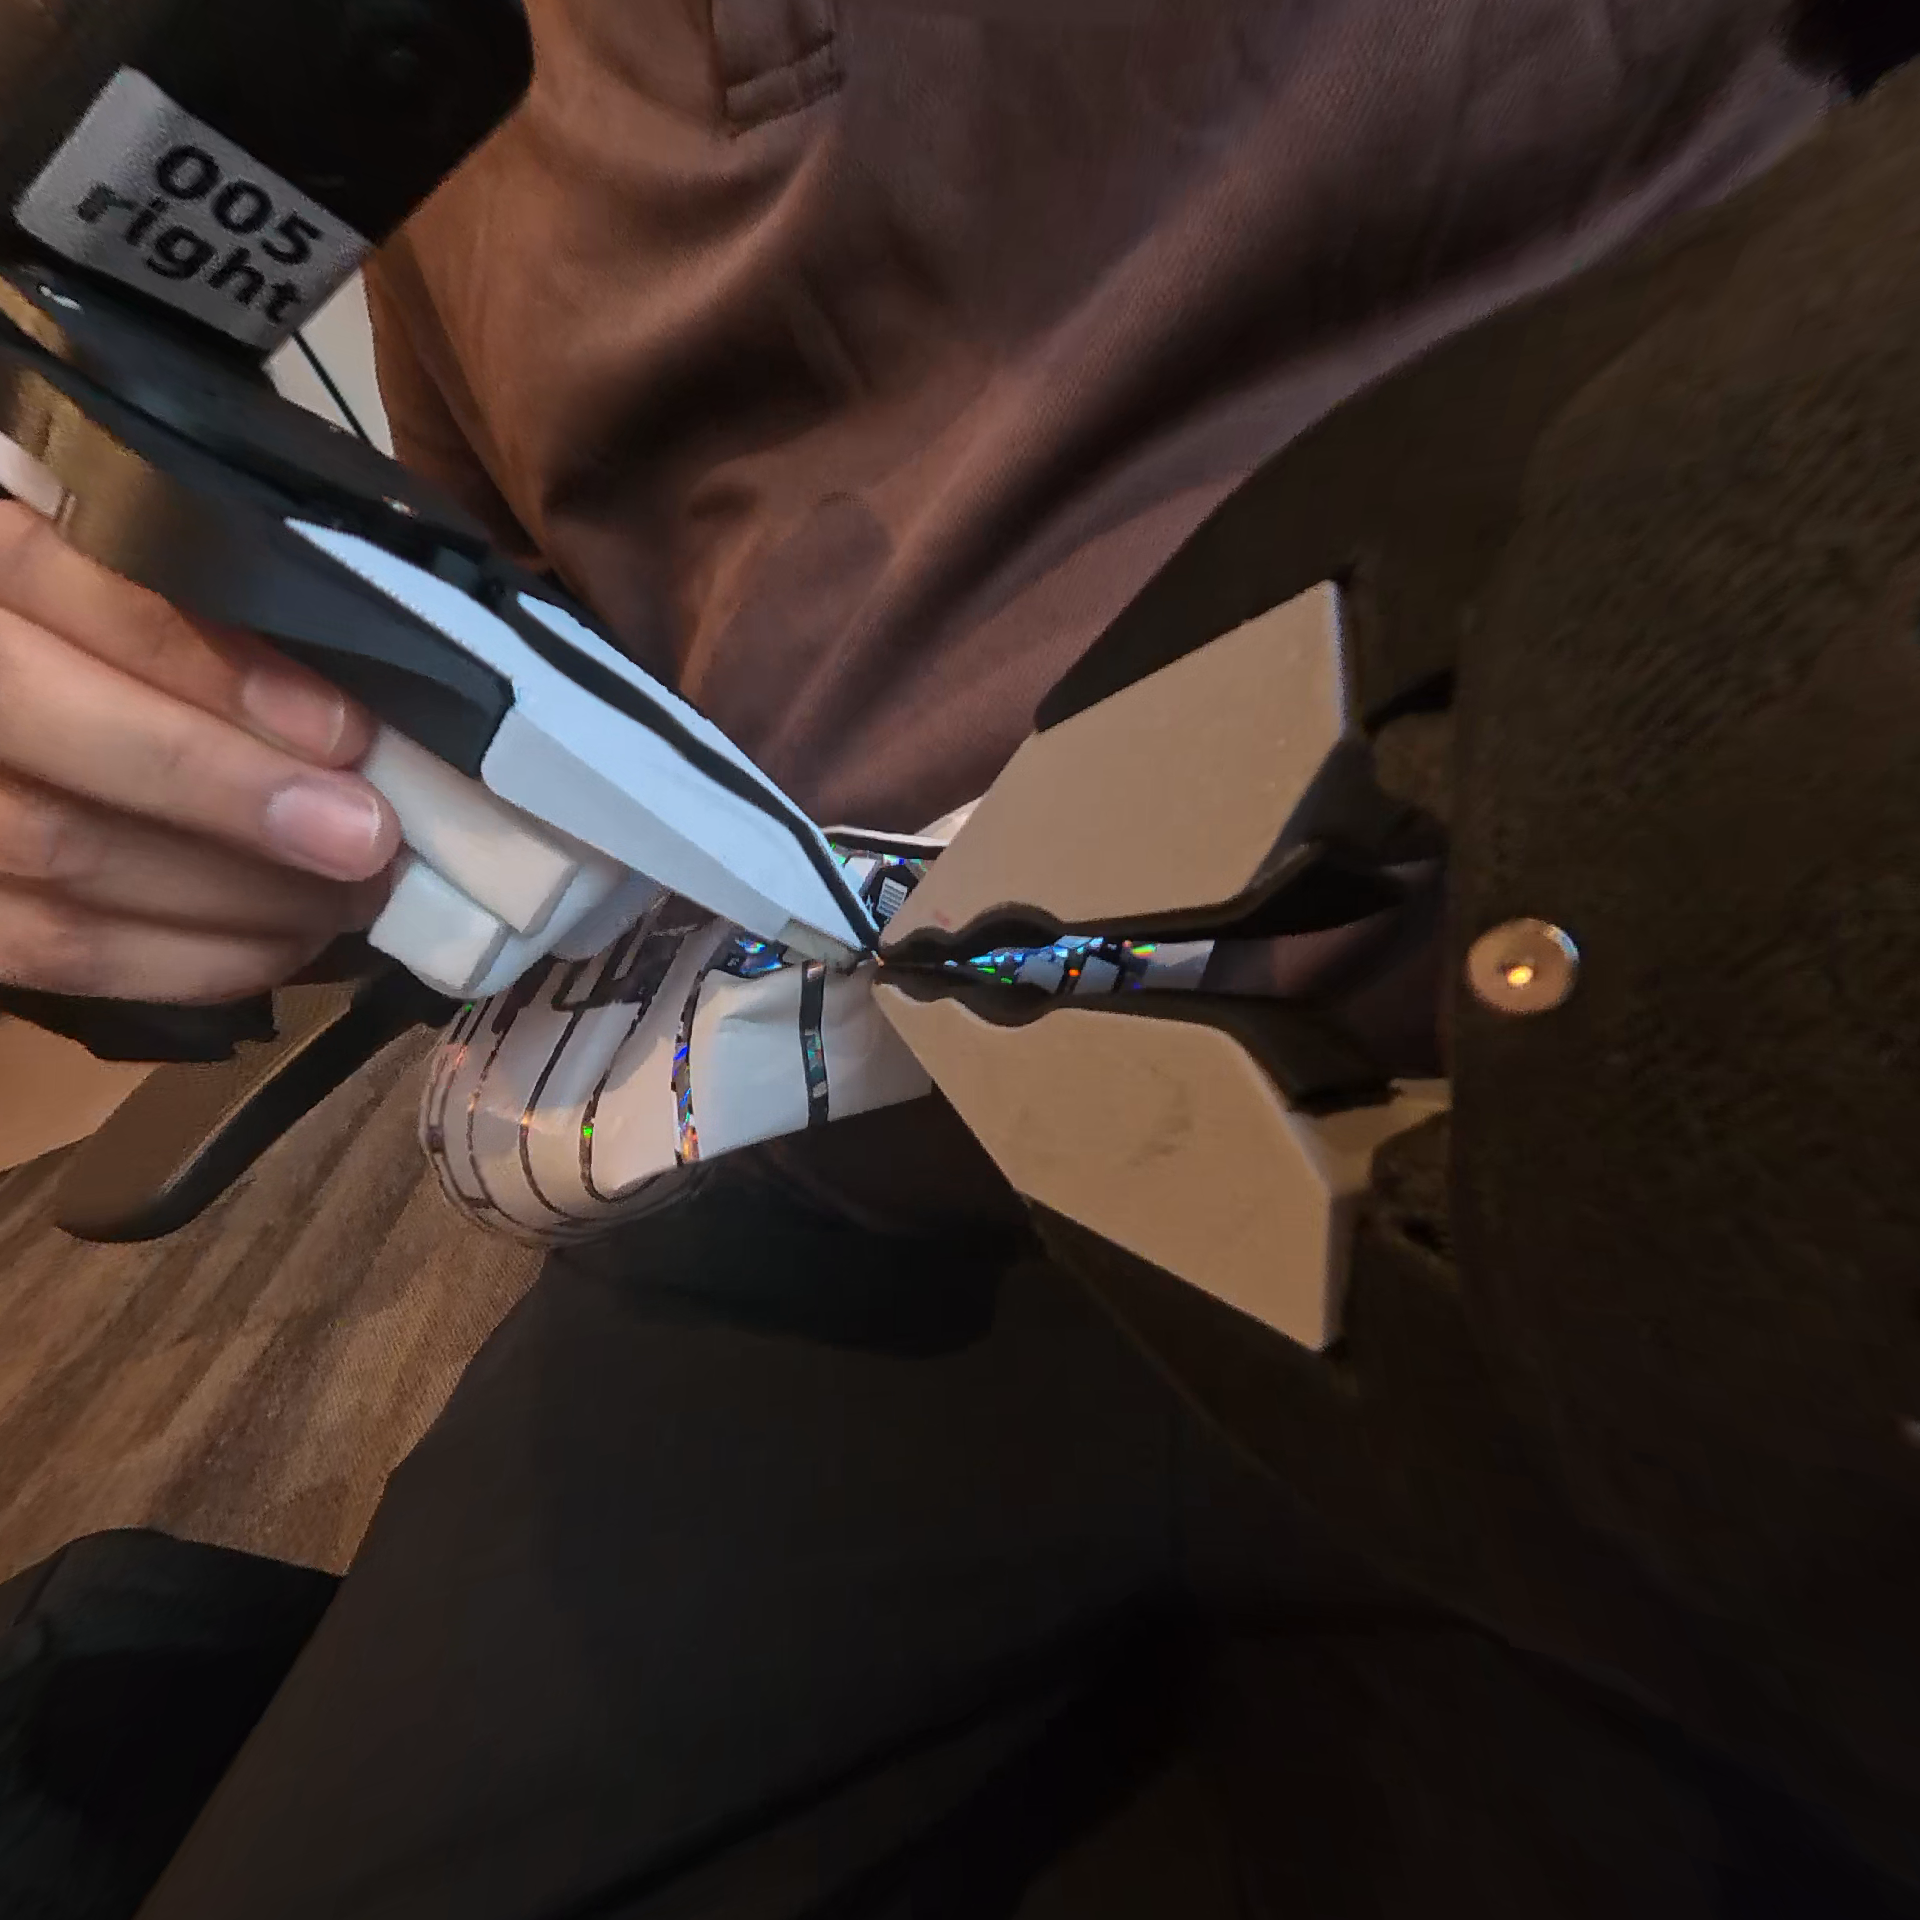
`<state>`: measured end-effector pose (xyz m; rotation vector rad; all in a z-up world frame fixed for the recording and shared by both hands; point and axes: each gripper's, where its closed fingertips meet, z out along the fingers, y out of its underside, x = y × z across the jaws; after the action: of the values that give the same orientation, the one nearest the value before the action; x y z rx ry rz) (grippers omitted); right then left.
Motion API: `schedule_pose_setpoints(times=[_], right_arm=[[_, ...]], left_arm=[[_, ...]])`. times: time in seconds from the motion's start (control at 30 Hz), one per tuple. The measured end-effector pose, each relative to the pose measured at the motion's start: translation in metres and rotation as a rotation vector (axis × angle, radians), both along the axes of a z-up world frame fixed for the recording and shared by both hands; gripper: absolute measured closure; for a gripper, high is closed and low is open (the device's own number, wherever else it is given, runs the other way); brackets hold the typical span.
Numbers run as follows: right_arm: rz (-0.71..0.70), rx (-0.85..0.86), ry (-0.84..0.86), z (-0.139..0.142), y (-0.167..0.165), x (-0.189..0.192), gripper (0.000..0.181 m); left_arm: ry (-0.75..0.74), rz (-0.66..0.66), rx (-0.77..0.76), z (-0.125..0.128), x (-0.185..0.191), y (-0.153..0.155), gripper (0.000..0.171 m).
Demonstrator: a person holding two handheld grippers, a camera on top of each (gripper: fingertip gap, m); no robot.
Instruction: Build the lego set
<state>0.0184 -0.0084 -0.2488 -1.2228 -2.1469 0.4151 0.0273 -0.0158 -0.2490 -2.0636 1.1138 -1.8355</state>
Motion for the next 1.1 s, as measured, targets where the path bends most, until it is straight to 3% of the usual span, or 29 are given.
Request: schedule_pose_setpoints(times=[0.13, 0.37, 0.97, 1.1], right_arm=[[-0.003, -0.009, 0.018, -0.001, 0.0, 0.0, 0.176], [-0.043, -0.187, 0.127, 0.006, 0.002, 0.002, 0.177], [-0.01, -0.025, 0.108, 0.009, 0.002, -0.004, 0.181], [-0.027, -0.074, 0.109, 0.009, 0.003, -0.003, 0.174]], left_arm=[[0.005, 0.003, -0.03, -0.001, 0.0, 0.0, 0.171], [-0.047, 0.035, -0.043, 0.008, 0.0, 0.002, 0.171], [-0.034, 0.057, -0.099, 0.006, -0.002, 0.004, 0.171], [-0.025, 0.054, -0.089, 0.007, -0.002, 0.004, 0.171]])
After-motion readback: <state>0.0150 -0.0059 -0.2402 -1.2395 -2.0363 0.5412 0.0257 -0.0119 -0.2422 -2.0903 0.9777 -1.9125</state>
